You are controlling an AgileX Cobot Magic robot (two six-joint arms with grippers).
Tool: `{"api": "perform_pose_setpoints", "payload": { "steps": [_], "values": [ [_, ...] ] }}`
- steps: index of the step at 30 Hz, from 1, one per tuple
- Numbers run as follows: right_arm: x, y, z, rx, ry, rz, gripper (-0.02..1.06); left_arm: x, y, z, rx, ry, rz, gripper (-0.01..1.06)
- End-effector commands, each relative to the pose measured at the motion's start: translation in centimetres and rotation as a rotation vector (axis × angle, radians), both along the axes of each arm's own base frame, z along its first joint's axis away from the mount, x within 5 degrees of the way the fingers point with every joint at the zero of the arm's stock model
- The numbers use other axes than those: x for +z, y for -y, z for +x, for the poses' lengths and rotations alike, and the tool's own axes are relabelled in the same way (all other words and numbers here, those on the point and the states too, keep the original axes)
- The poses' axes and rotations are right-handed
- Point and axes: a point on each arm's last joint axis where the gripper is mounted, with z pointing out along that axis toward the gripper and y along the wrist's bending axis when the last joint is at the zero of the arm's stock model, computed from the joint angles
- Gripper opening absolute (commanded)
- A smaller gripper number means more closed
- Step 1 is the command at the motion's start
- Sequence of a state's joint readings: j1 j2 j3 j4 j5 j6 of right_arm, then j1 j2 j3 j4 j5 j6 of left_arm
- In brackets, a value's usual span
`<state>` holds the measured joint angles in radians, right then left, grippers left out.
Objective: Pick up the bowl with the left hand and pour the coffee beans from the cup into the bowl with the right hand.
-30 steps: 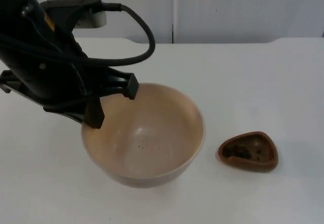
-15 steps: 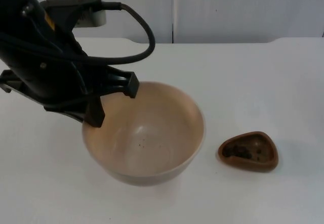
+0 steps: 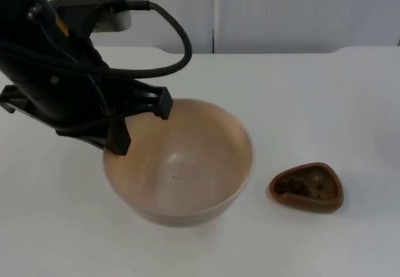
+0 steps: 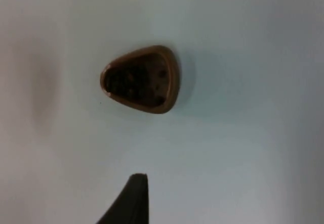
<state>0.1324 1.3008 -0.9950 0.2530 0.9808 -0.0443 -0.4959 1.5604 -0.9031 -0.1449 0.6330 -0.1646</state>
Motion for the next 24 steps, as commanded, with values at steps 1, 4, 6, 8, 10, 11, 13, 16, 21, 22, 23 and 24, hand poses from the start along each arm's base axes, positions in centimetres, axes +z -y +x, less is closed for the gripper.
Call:
{"api": "perform_pose_setpoints", "payload": {
  "steps": [1, 4, 6, 8, 10, 11, 13, 16, 21, 22, 23, 24],
  "values": [
    [0.0, -0.6, 0.5, -0.001, 0.012, -0.023, 1.0, 0.2, 0.1, 0.0, 0.005, 0.016, -0.011, 0.0],
    [-0.5, -2.2, 1.6, 0.0, -0.018, -0.128, 1.0, 0.2, 0.1, 0.0, 0.005, 0.016, -0.011, 0.0],
    [-0.6, -4.0, 2.6, 0.043, -0.014, -0.173, 1.0, 0.2, 0.1, 0.0, 0.005, 0.016, -0.011, 0.0],
    [-0.8, -4.9, 2.8, 0.062, -0.018, -0.178, 1.0, 0.2, 0.1, 0.0, 0.005, 0.016, -0.011, 0.0],
    [-1.3, -6.3, 3.5, 0.076, -0.019, -0.191, 1.0, 0.2, 0.1, 0.0, 0.011, 0.015, -0.013, 0.0],
    [-1.3, -6.3, 3.5, 0.076, -0.019, -0.191, 1.0, 0.2, 0.1, 0.0, 0.011, 0.015, -0.013, 0.0],
    [-2.3, -7.6, 4.0, 0.091, -0.009, -0.203, 1.0, 0.2, 0.1, 0.0, 0.019, 0.014, -0.016, 0.0],
    [-3.2, -8.1, 4.4, 0.08, -0.024, -0.214, 1.0, 0.2, 0.1, 0.0, 0.019, 0.014, -0.016, 0.0],
    [-5.4, -8.5, 5.5, 0.044, -0.054, -0.23, 1.0, 0.2, 0.1, 0.0, 0.019, 0.016, -0.016, 0.0],
    [-5.7, -8.6, 5.8, 0.028, -0.049, -0.23, 1.0, 0.2, 0.1, 0.0, 0.019, 0.017, -0.016, 0.0],
    [-6.1, -8.7, 6.0, 0.028, -0.049, -0.229, 1.0, 0.2, 0.1, 0.0, 0.019, 0.017, -0.016, 0.0],
    [-6.5, -8.9, 6.3, 0.024, -0.044, -0.223, 1.0, 0.2, 0.1, 0.0, 0.019, 0.017, -0.016, 0.0]
  ]
}}
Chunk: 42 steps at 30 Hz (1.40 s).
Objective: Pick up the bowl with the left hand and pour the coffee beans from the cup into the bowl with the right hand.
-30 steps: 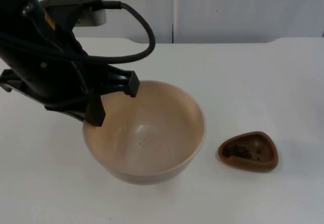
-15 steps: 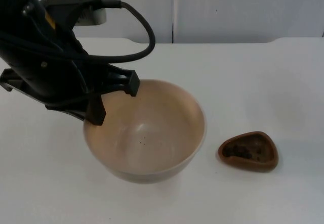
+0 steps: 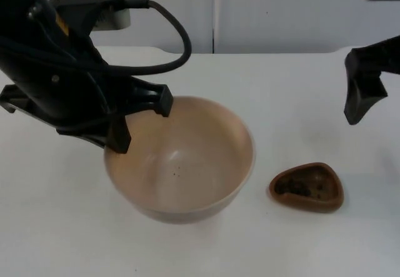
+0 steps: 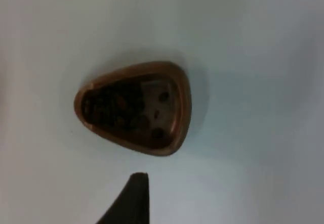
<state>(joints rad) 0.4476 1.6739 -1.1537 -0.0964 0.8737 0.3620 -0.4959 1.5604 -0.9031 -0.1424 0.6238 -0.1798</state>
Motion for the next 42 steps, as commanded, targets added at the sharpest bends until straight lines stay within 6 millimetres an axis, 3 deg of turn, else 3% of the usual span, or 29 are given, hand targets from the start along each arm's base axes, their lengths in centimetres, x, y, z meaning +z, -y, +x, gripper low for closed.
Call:
{"api": "perform_pose_setpoints", "payload": {
  "steps": [1, 12, 17, 35, 39, 42],
  "values": [
    [-0.4, -0.4, 0.7, -0.011, 0.036, 0.011, 1.0, 0.2, 0.1, -0.1, 0.004, 0.012, -0.008, 0.0],
    [-3.6, -1.0, 1.8, -0.023, 0.005, -0.015, 0.94, 0.2, 0.1, 0.0, 0.005, 0.018, -0.011, 0.0],
    [-5.2, -2.0, 2.0, 0.02, 0.028, -0.105, 0.93, 0.2, 0.2, 0.0, 0.005, 0.022, -0.013, 0.0],
    [-9.0, -3.1, 3.2, 0.014, 0.035, -0.065, 0.93, 0.1, 0.1, 0.0, 0.005, 0.017, -0.01, 0.0],
    [-9.6, -3.1, 3.4, 0.001, 0.032, -0.048, 0.88, 0.1, 0.1, 0.0, 0.005, 0.017, -0.01, 0.0],
    [-10.3, -2.9, 3.7, -0.022, 0.018, -0.035, 0.75, 0.1, 0.1, 0.0, 0.005, 0.017, -0.01, 0.0]
  ]
}}
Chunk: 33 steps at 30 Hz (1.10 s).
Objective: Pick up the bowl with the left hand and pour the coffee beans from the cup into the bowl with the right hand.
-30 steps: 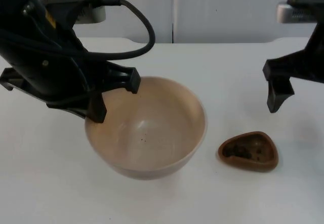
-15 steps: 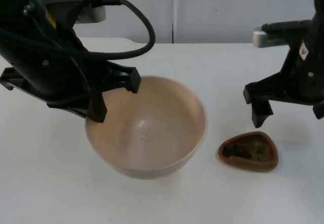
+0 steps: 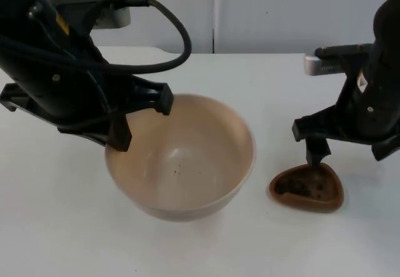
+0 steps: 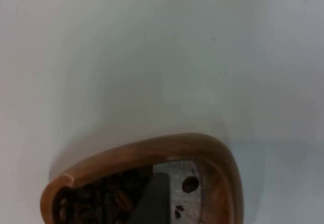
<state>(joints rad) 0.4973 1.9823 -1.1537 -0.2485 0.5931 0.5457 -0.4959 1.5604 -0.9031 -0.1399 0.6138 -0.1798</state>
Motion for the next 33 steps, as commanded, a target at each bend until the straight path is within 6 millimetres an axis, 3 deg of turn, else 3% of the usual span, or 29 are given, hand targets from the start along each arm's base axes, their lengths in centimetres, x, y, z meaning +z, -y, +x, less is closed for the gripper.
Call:
{"api": "perform_pose_setpoints", "payload": {
  "steps": [1, 12, 18, 22, 23, 27, 28, 31, 33],
  "values": [
    [-0.6, 0.1, 0.4, -0.021, -0.003, 0.014, 0.74, 0.1, 0.1, -0.1, 0.005, 0.007, -0.008, 0.0],
    [-2.6, 0.0, 0.5, -0.006, -0.03, 0.009, 0.74, 0.1, 0.2, 0.0, 0.006, 0.014, -0.011, 0.0],
    [-3.7, 0.0, 0.4, -0.001, -0.05, -0.001, 0.66, 0.1, 0.2, 0.0, 0.006, 0.014, -0.011, 0.0],
    [-3.8, 0.0, 0.4, 0.001, -0.055, -0.004, 0.44, 0.1, 0.2, 0.0, 0.006, 0.014, -0.011, 0.0],
    [-3.8, 0.0, 0.4, 0.001, -0.055, -0.004, 0.44, 0.1, 0.2, 0.0, 0.006, 0.014, -0.011, 0.0],
    [-3.8, 0.0, 0.4, 0.001, -0.052, -0.002, 0.2, 0.1, 0.2, 0.0, 0.006, 0.016, -0.012, 0.0],
    [-3.8, 0.0, 0.4, 0.001, -0.052, -0.002, 0.2, 0.1, 0.2, 0.0, 0.006, 0.016, -0.012, 0.0],
    [-3.8, 0.0, 0.5, 0.002, -0.051, -0.001, 0.04, 0.1, 0.2, 0.0, 0.006, 0.016, -0.012, 0.0],
    [-3.8, -0.1, 0.5, 0.002, -0.049, 0.001, 0.0, 0.1, 0.2, 0.0, 0.006, 0.016, -0.012, 0.0]
  ]
}}
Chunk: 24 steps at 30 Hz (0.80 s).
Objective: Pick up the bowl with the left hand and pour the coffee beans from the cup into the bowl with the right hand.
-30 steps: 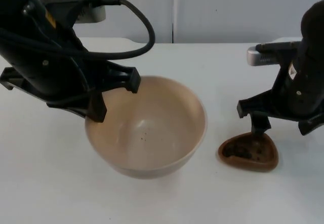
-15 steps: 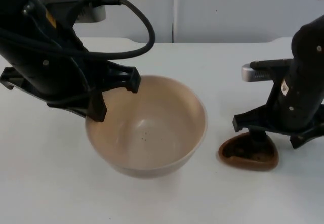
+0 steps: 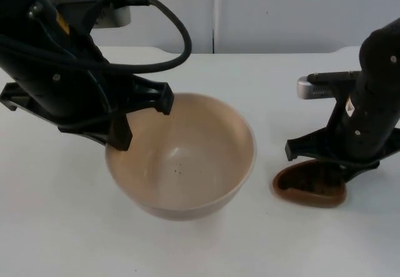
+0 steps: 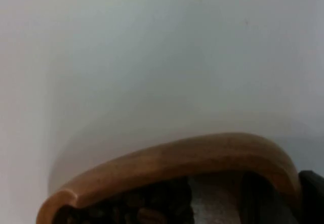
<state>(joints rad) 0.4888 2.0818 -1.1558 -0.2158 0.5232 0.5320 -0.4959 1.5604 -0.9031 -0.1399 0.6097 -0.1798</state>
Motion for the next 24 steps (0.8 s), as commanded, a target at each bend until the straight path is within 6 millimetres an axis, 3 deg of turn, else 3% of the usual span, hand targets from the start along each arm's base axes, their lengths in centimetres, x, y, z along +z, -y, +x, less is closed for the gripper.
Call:
{"api": "perform_pose_setpoints", "payload": {
  "steps": [1, 6, 10, 24],
  "values": [
    [-0.3, 0.1, 0.0, 0.009, -0.007, -0.012, 0.0, 0.1, 0.1, 0.0, 0.005, 0.012, -0.01, 0.0],
    [-0.2, 0.2, 0.0, 0.01, -0.008, -0.015, 0.0, 0.1, 0.1, 0.0, 0.005, 0.012, -0.01, 0.0],
    [1.0, 0.2, 0.0, 0.011, 0.012, -0.007, 0.0, 0.1, 0.1, 0.0, 0.005, 0.012, -0.01, 0.0],
    [8.0, 0.9, -0.9, 0.085, 0.107, -0.004, 0.0, 0.1, 0.1, 0.0, 0.005, 0.012, -0.01, 0.0]
  ]
}}
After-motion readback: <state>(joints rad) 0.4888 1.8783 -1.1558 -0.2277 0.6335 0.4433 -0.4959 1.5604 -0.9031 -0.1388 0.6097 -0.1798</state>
